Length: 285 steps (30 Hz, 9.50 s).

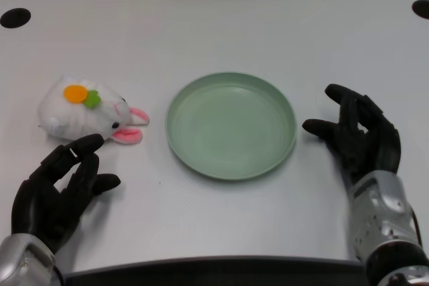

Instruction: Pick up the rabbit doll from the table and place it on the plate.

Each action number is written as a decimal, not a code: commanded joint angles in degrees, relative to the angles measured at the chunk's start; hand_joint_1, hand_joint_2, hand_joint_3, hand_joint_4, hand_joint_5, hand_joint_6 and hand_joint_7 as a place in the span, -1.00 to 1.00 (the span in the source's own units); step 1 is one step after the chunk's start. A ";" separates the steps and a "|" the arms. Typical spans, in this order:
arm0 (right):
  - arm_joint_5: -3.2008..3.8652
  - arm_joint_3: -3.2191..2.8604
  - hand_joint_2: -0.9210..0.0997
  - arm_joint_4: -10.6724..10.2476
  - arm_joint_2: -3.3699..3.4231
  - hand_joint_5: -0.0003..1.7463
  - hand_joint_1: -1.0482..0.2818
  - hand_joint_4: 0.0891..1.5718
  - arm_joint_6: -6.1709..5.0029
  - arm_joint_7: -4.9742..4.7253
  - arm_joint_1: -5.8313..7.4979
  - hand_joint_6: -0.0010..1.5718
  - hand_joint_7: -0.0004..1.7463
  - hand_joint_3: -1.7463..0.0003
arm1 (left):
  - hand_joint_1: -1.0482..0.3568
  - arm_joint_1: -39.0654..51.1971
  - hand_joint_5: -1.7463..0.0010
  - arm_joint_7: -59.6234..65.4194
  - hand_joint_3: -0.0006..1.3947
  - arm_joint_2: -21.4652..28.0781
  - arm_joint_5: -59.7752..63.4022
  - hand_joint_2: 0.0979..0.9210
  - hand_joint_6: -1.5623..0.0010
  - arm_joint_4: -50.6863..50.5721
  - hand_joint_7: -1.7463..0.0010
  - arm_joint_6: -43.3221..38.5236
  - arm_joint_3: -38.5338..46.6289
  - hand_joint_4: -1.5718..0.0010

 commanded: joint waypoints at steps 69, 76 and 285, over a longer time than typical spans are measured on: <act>0.36 -0.28 -1.00 -0.77 -0.19 0.34 -0.04 -0.18 0.13 1.21 1.17 -0.15 -0.06 0.52 | -1.00 -46.08 1.00 -17.85 -0.94 33.32 76.39 0.99 0.90 20.47 1.00 -24.24 -46.63 1.00; 0.36 -0.43 -1.00 -0.74 -0.37 0.35 -0.05 -0.12 0.27 1.38 1.27 -0.15 -0.05 0.54 | -1.00 -48.79 1.00 -16.61 -0.98 30.61 77.86 0.94 0.88 28.72 0.98 -25.32 -50.20 1.00; 0.83 0.77 -1.00 -6.85 0.39 0.28 -0.02 -0.17 3.58 1.05 3.78 -0.19 -0.10 0.51 | -0.20 3.99 -0.81 3.62 -0.26 -1.37 4.56 1.00 0.16 -3.03 0.31 -11.09 -3.75 0.44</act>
